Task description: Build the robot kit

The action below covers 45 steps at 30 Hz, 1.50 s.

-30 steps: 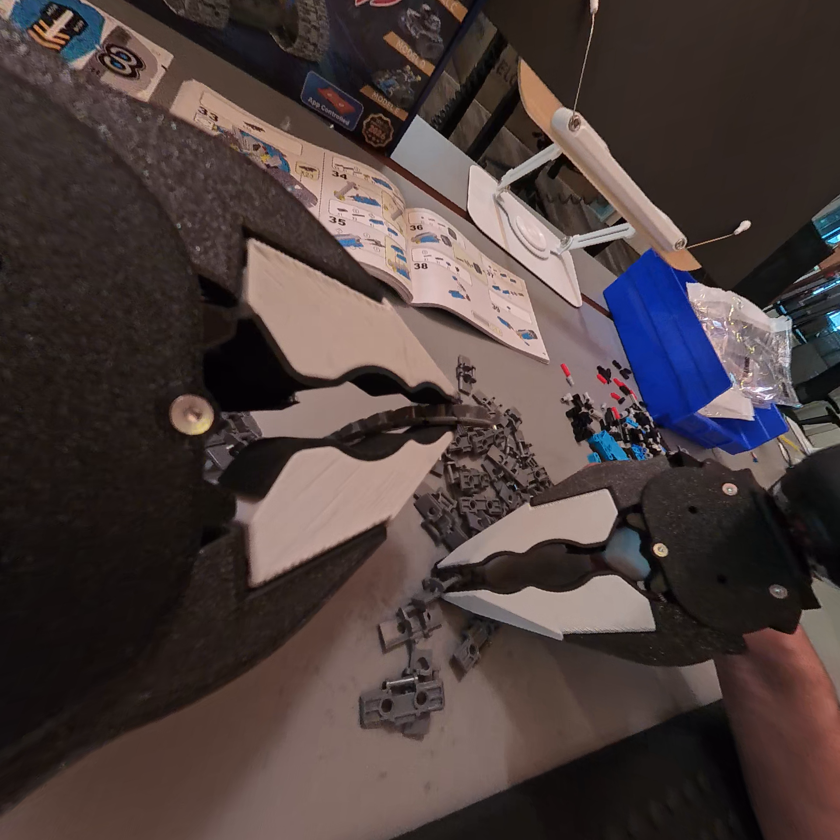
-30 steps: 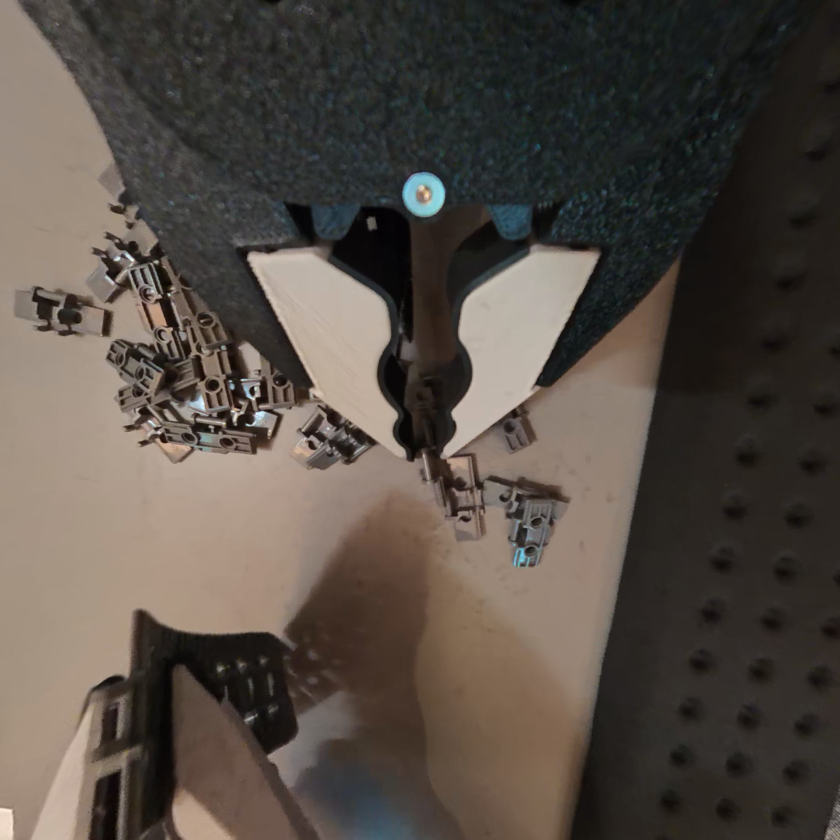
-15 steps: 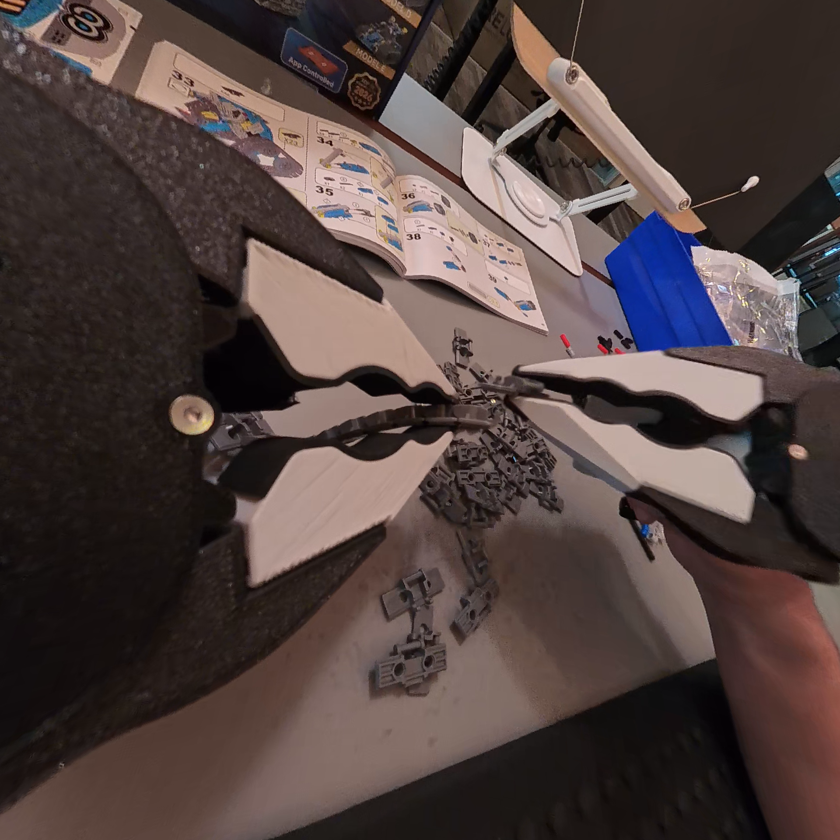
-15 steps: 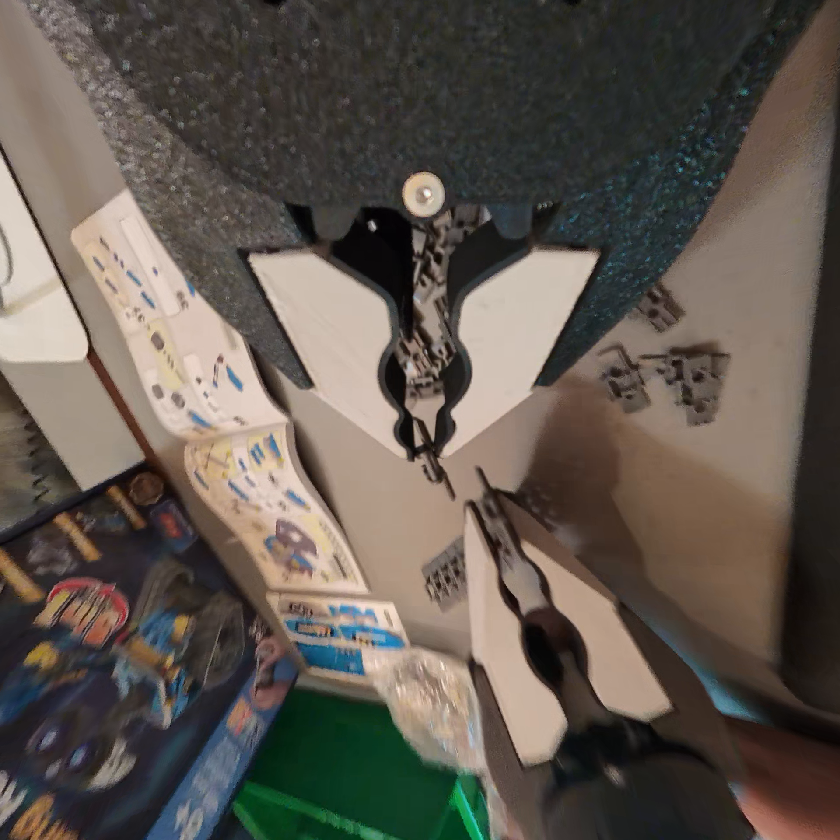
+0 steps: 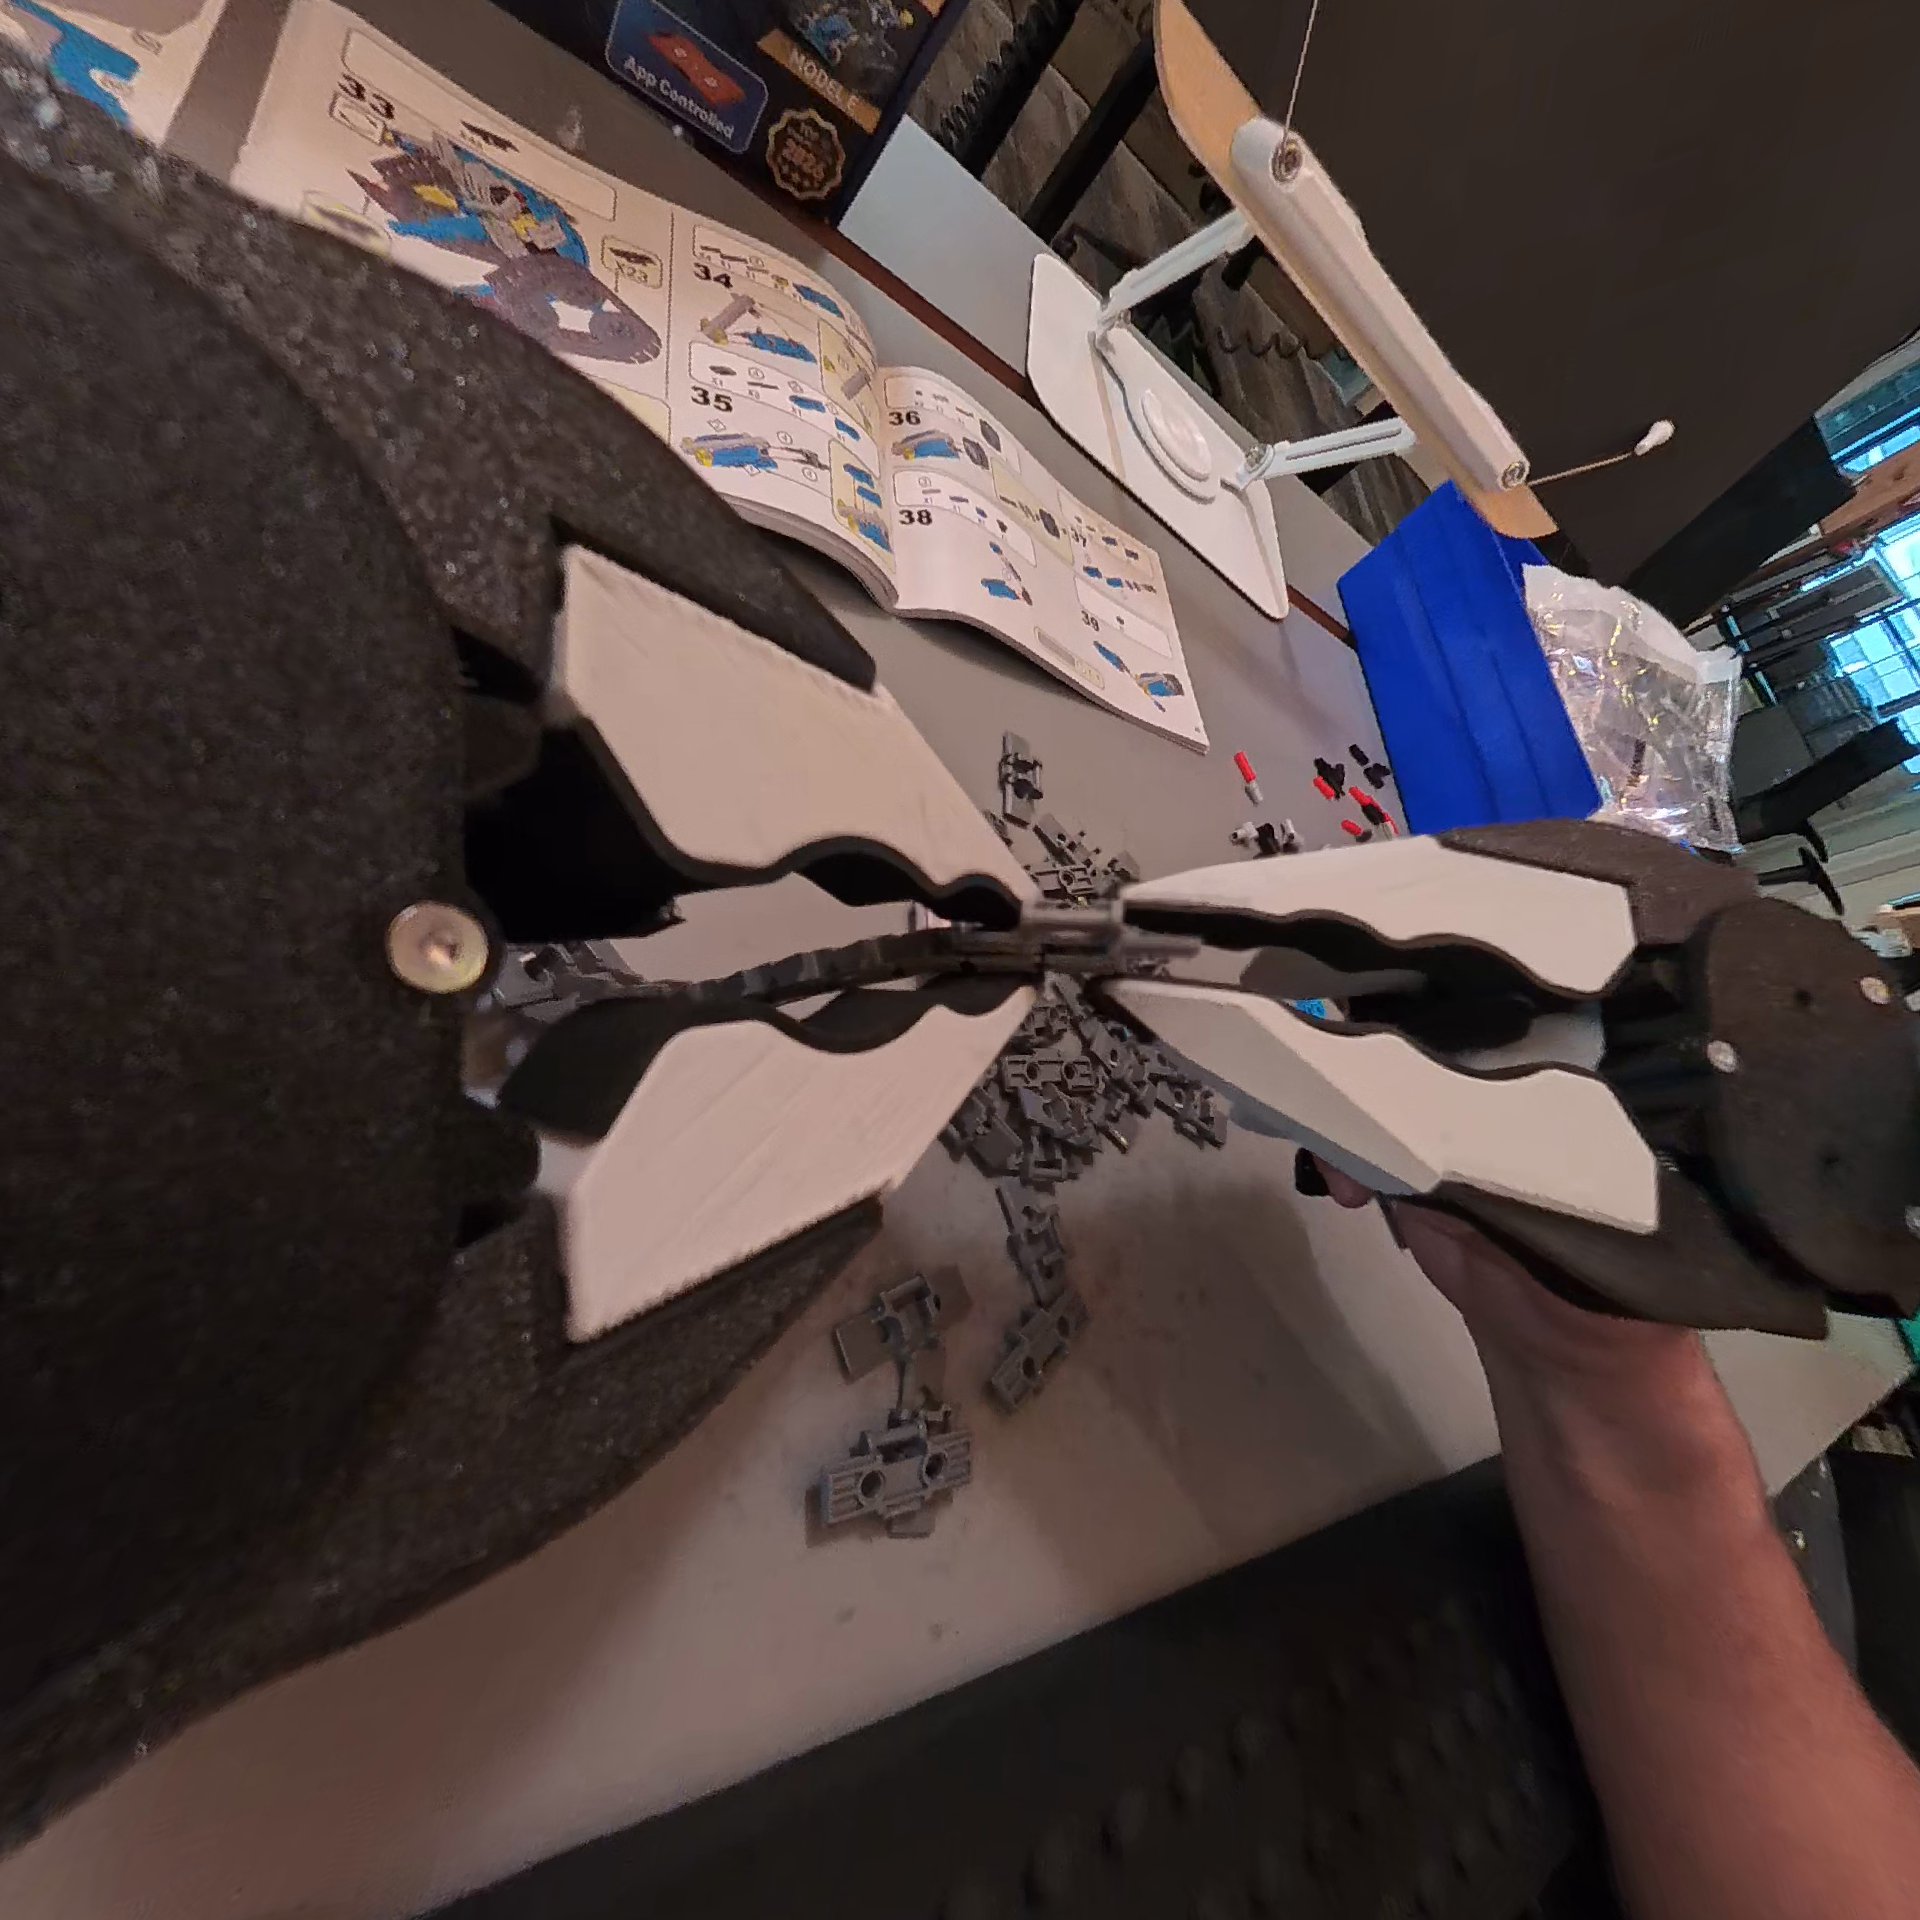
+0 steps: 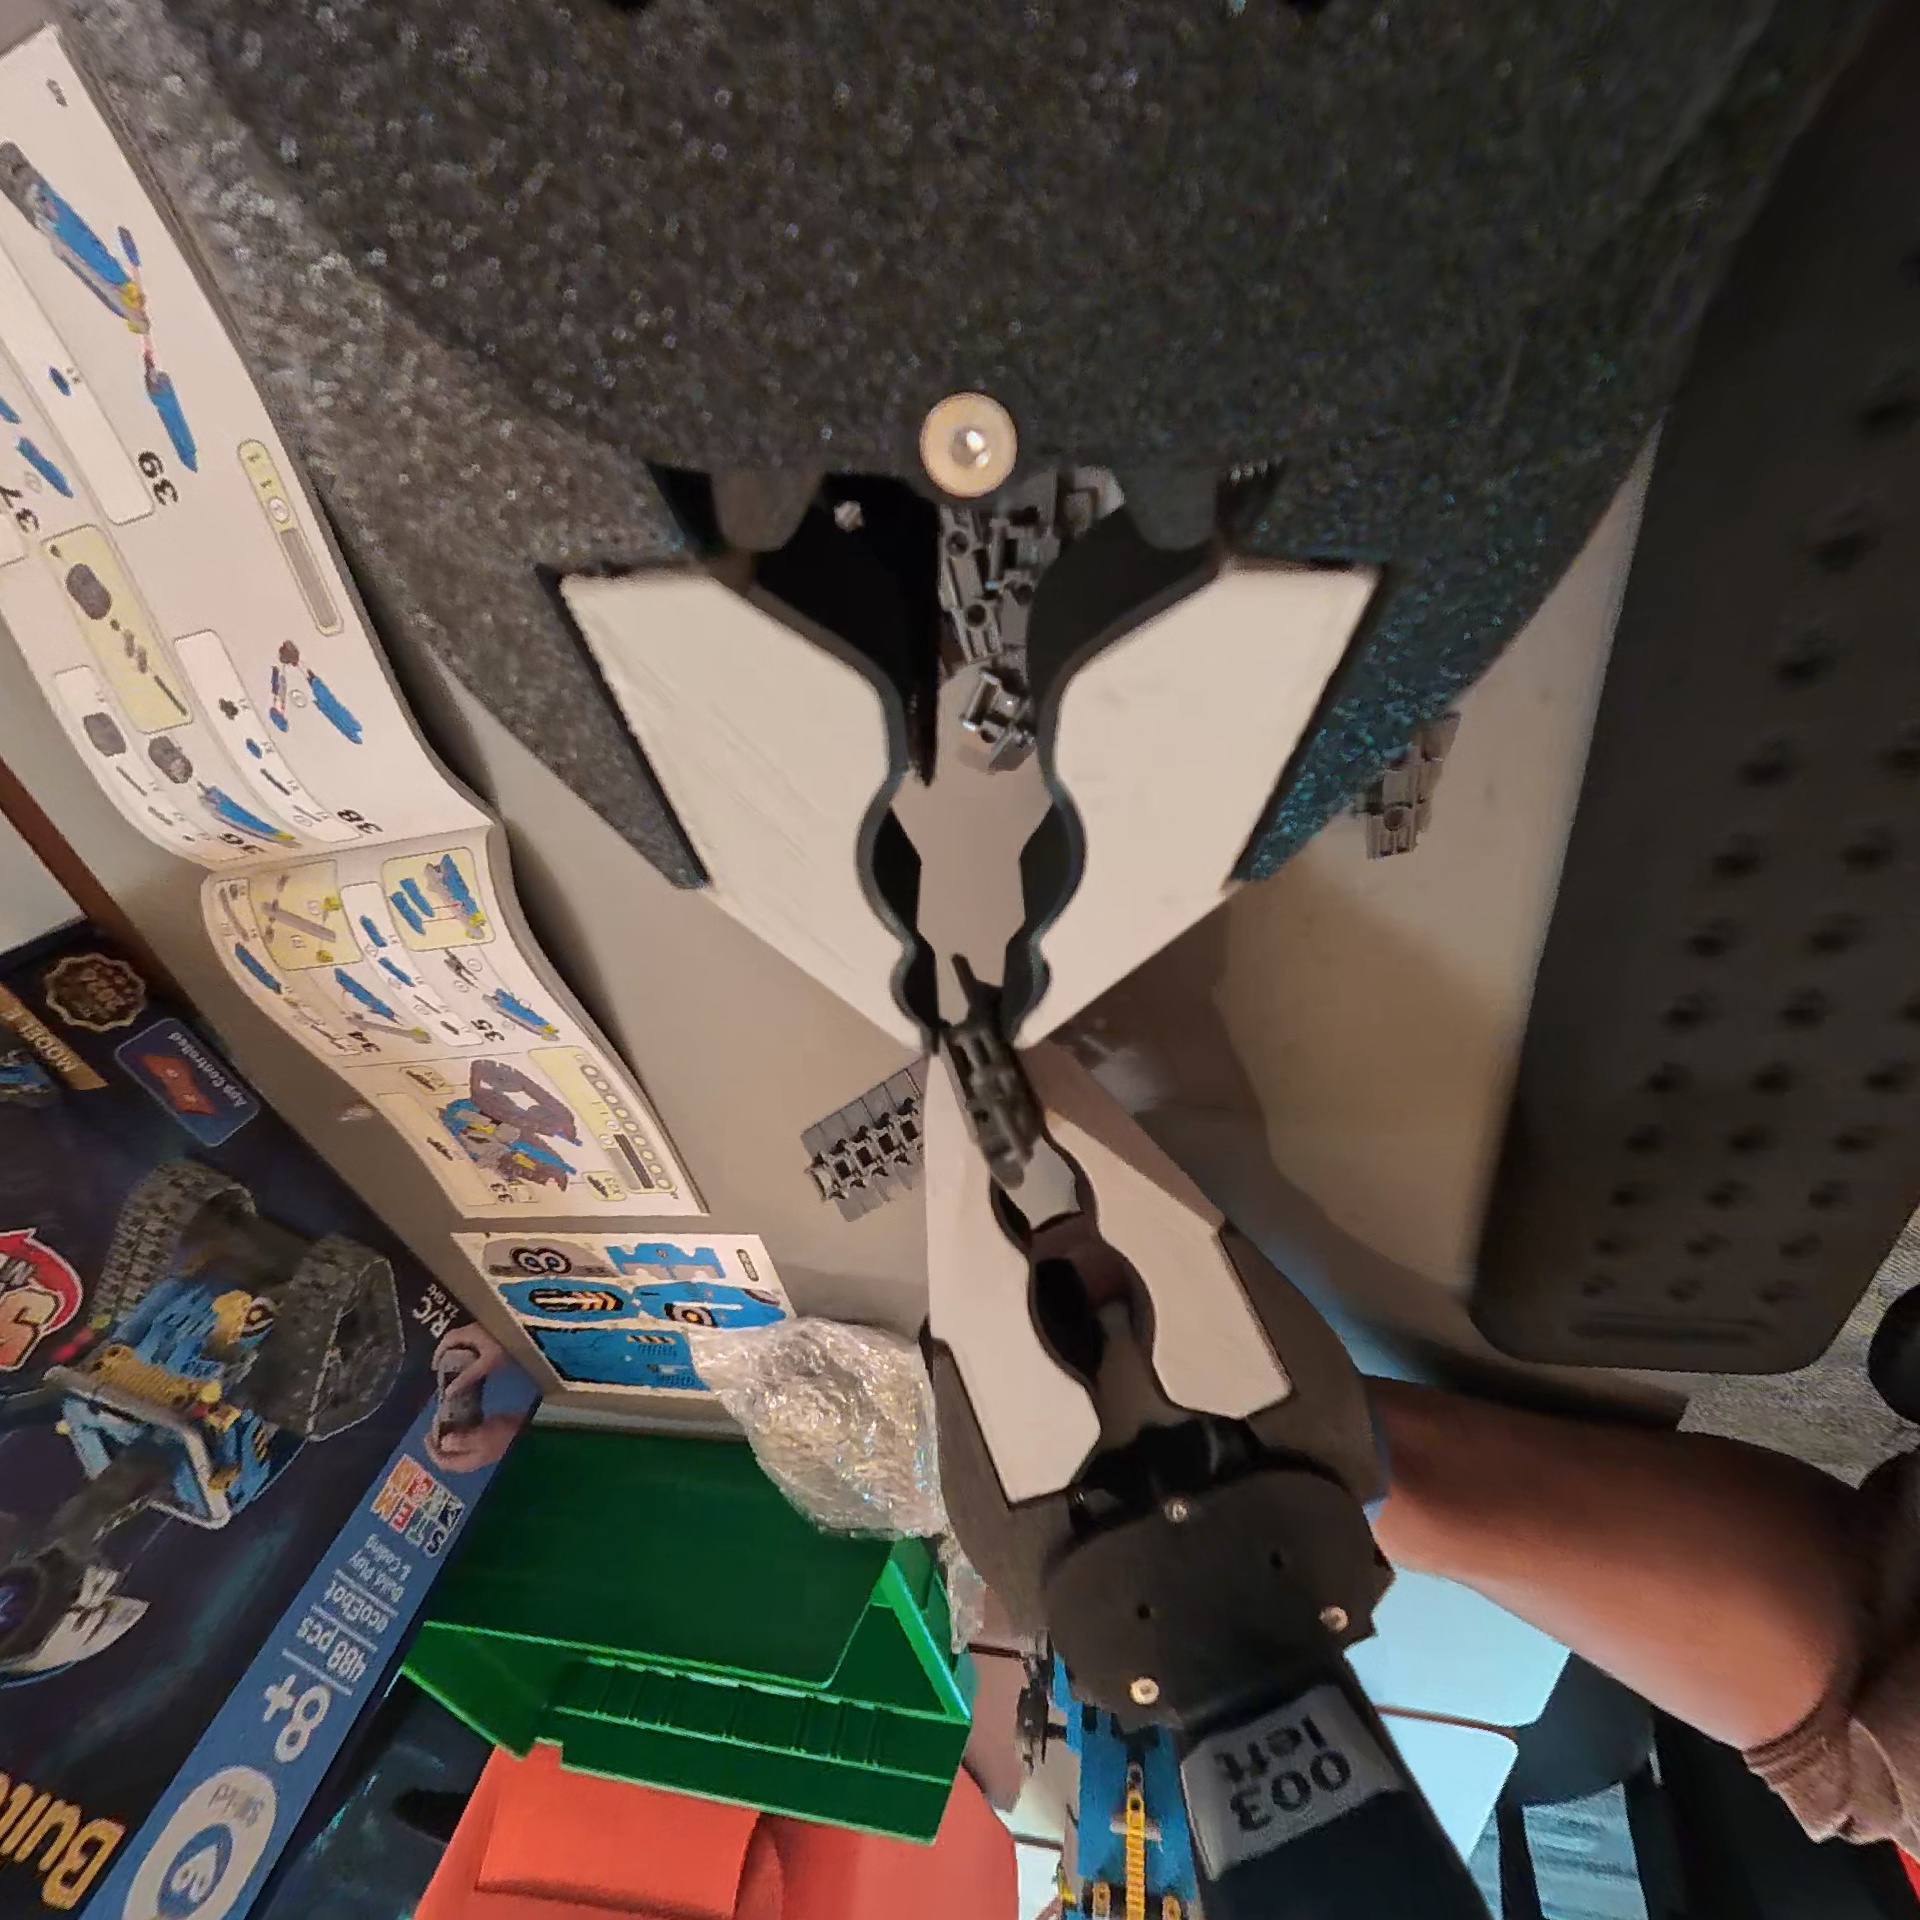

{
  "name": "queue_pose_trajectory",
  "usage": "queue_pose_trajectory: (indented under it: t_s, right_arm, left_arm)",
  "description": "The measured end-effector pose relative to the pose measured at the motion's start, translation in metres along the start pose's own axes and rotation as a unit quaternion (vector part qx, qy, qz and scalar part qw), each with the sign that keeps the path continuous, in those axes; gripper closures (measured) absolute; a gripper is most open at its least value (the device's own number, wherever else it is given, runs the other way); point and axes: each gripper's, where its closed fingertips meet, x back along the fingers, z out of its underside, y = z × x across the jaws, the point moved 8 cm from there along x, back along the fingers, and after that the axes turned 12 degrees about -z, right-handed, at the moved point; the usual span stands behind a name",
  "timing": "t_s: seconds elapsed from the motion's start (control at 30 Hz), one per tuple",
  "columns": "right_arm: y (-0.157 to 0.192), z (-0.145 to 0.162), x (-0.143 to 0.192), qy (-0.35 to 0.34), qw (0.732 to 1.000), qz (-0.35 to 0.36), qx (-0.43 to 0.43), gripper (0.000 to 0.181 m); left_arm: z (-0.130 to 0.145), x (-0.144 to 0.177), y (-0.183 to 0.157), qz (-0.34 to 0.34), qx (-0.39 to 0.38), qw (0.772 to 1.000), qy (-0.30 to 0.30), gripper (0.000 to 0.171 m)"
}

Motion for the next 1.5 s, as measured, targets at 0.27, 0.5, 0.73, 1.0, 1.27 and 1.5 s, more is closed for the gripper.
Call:
queue_pose_trajectory:
  t_s: [0.27,0.5,0.73,1.0,1.27,1.5]
  right_arm:
    - [-0.001,-0.006,0.016,-0.040,0.999,-0.002,0.002,0.180]
    - [0.005,-0.005,0.001,-0.016,0.999,-0.011,0.030,0.166]
    - [0.008,-0.019,0.018,-0.030,0.998,0.003,0.057,0.178]
    - [0.015,-0.021,0.017,0.275,0.945,0.110,0.138,0.178]
    - [0.026,-0.012,-0.016,0.351,0.908,0.152,0.173,0.179]
    - [0.028,-0.009,-0.017,0.329,0.915,0.145,0.185,0.178]
  left_arm:
    - [0.004,-0.002,0.002,-0.007,-0.011,1.000,0.016,0.164]
    - [0.006,-0.004,-0.003,0.001,-0.019,1.000,0.022,0.164]
    - [0.009,-0.007,-0.004,-0.015,-0.041,0.998,0.039,0.164]
    - [0.009,-0.011,-0.010,-0.085,-0.141,0.985,0.054,0.164]
    - [0.012,-0.019,-0.020,-0.113,-0.192,0.972,0.080,0.164]
    - [0.013,-0.020,-0.023,-0.135,-0.236,0.959,0.082,0.164]
